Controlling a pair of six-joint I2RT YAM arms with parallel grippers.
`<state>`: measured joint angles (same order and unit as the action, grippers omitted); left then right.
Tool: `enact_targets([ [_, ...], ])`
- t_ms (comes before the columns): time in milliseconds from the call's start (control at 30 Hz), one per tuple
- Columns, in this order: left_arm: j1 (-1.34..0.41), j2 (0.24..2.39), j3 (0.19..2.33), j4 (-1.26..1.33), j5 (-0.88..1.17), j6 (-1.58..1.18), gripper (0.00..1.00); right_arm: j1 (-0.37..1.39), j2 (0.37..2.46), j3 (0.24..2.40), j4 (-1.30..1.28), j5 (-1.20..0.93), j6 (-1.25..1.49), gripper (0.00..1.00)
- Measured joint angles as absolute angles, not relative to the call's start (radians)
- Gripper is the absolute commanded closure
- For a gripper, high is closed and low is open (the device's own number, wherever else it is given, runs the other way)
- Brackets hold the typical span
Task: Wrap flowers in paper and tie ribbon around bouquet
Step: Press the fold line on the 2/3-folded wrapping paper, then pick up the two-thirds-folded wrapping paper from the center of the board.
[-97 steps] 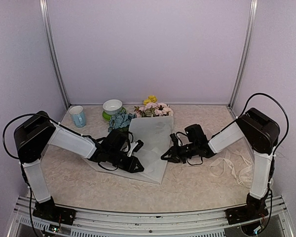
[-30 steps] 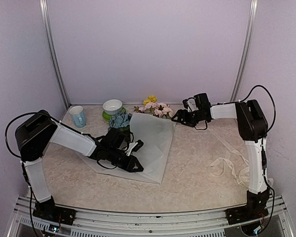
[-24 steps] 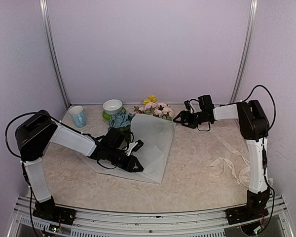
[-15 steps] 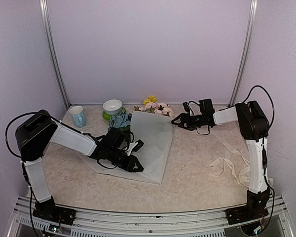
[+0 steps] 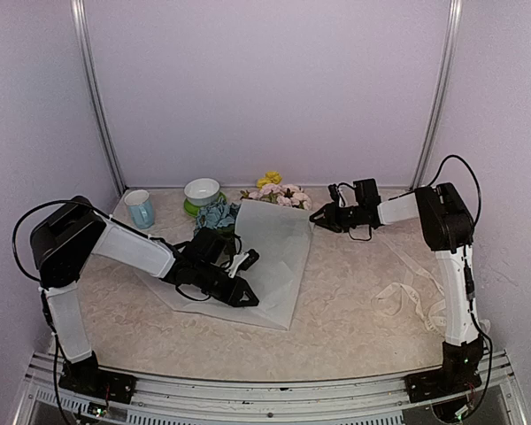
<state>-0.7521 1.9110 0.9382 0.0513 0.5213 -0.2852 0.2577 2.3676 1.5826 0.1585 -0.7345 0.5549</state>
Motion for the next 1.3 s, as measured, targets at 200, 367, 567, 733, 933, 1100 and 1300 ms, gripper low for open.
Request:
enact_targets([
  [200,-0.741,1.922,0.952,0.033,0.543,-0.285,0.85,0.256,2.409,1.682,0.163,-0.746,0.569,1.00],
  [367,-0.740,1.923,0.952,0.033,0.546,-0.283,0.85,0.254,2.411,1.723,0.168,-0.762,0.581,1.00],
  [567,-0.738,1.925,0.952,0.034,0.553,-0.283,0.85,0.246,2.411,1.727,0.147,-0.757,0.577,1.00],
  [733,-0.734,1.928,0.952,0.041,0.555,-0.283,0.85,0.239,2.411,1.750,0.079,-0.721,0.548,0.72],
  [933,-0.734,1.927,0.952,0.042,0.554,-0.283,0.85,0.224,2.326,1.676,-0.010,-0.610,0.501,0.43],
  [1100,-0.734,1.926,0.952,0.041,0.550,-0.283,0.85,0.254,2.050,1.328,-0.053,-0.577,0.500,0.27],
  [1300,-0.735,1.925,0.952,0.041,0.546,-0.284,0.84,0.481,1.881,0.999,0.006,-0.620,0.606,0.22],
])
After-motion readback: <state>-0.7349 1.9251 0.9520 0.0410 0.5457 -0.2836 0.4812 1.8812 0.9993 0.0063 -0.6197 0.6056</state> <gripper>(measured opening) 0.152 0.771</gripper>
